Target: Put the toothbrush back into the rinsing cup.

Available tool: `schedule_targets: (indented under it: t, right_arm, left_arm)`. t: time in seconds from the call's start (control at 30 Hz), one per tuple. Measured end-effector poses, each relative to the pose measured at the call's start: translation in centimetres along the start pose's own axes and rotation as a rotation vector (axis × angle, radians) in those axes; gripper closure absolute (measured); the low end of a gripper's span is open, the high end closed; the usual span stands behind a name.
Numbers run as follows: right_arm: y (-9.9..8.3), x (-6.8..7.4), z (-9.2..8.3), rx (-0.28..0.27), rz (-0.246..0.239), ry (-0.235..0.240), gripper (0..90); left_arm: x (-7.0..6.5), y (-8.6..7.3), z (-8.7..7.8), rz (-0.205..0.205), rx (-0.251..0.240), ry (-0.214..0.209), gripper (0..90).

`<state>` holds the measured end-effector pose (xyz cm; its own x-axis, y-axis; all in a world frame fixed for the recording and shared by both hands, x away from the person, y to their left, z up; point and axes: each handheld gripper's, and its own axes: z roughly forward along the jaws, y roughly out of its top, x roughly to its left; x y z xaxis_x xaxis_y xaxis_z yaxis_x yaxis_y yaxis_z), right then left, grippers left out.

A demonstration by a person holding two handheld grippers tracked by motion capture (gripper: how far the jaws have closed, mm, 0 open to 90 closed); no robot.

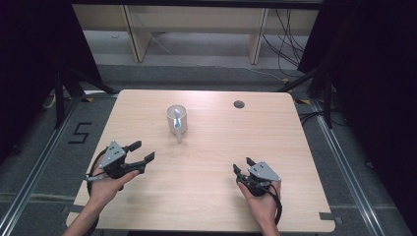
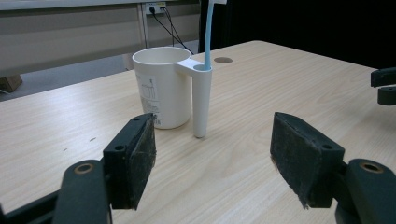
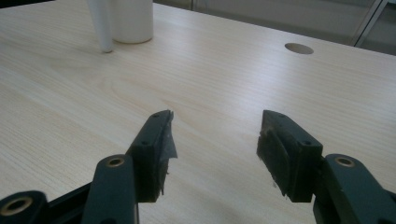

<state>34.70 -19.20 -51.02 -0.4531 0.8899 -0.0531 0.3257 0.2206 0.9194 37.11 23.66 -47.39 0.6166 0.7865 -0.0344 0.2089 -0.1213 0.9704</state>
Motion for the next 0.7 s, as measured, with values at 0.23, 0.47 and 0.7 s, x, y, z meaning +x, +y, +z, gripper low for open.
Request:
schedule_targets:
  t: [0.23,0.47,0.7]
  right_arm:
    - [0.0,-0.1,-0.1,0.000,-0.002,0.001,45.0]
    - [0.1,0.0,0.0,-0.002,0.005,0.011,45.1]
    - [0.0,-0.1,0.0,0.000,-0.001,-0.004,45.1]
  left_arm:
    - [0.3,-0.8,-0.7,-0.001,0.010,0.014,30.5]
    - [0.7,-1.6,-1.6,-0.008,0.007,0.037,30.5]
    - [0.9,-2.2,-2.1,-0.010,0.007,0.044,30.4]
